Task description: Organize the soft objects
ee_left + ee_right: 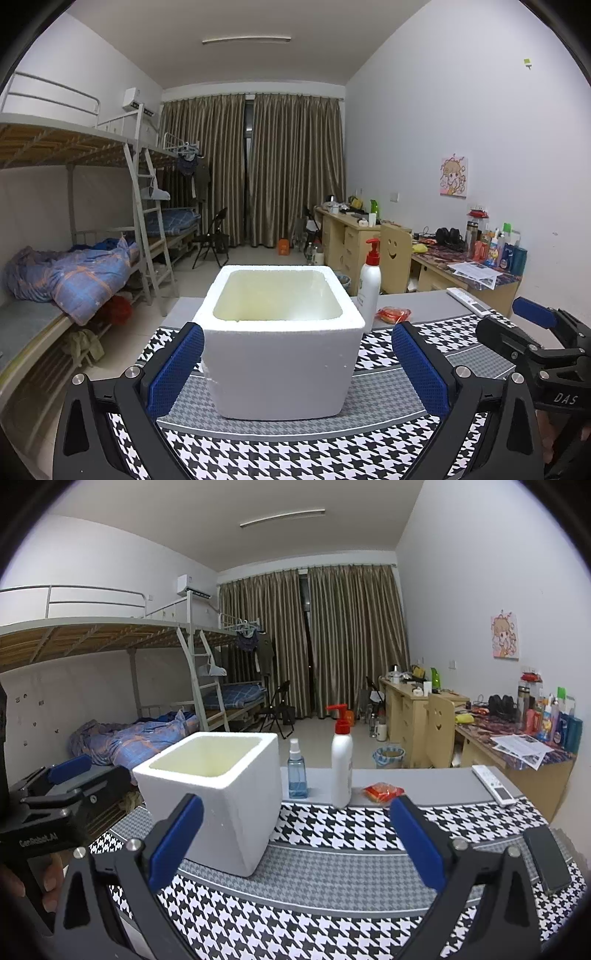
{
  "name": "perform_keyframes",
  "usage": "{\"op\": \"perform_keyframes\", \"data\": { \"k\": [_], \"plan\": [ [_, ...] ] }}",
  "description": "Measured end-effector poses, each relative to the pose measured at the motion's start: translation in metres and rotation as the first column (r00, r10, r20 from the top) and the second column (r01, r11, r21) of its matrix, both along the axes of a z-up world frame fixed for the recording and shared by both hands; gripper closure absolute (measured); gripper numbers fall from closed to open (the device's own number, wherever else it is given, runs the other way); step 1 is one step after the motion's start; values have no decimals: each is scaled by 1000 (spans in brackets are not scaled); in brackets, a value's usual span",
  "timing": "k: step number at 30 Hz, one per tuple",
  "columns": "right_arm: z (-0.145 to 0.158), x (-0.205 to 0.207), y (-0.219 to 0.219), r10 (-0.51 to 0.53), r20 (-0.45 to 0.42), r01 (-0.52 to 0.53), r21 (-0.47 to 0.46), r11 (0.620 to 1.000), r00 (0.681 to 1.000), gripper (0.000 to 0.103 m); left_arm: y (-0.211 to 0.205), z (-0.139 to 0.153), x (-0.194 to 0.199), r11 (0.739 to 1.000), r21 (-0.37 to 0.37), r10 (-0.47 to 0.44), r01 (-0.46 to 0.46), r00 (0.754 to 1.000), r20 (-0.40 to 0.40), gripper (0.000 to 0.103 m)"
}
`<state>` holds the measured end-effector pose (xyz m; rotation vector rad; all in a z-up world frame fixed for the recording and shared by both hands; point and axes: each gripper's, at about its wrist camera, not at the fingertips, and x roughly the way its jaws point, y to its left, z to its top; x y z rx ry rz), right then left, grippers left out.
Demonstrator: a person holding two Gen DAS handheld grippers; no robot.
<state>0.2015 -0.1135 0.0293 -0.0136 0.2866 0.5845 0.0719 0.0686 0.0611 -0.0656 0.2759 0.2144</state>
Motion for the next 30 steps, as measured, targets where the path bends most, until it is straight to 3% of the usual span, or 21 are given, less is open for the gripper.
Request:
{"op": "perform_keyframes", "data": {
  "k": [19,30],
  "plan": [
    [-13,-14,-9,-2,18,2,3,1000,1000,1,-9,-17,-10,999,12,-34,34,999,15,1],
    [-22,-17,-11,7,5,-7,15,1000,1000,1,-12,-23,-15,999,31,-9,8,1000,25,1]
  ]
}}
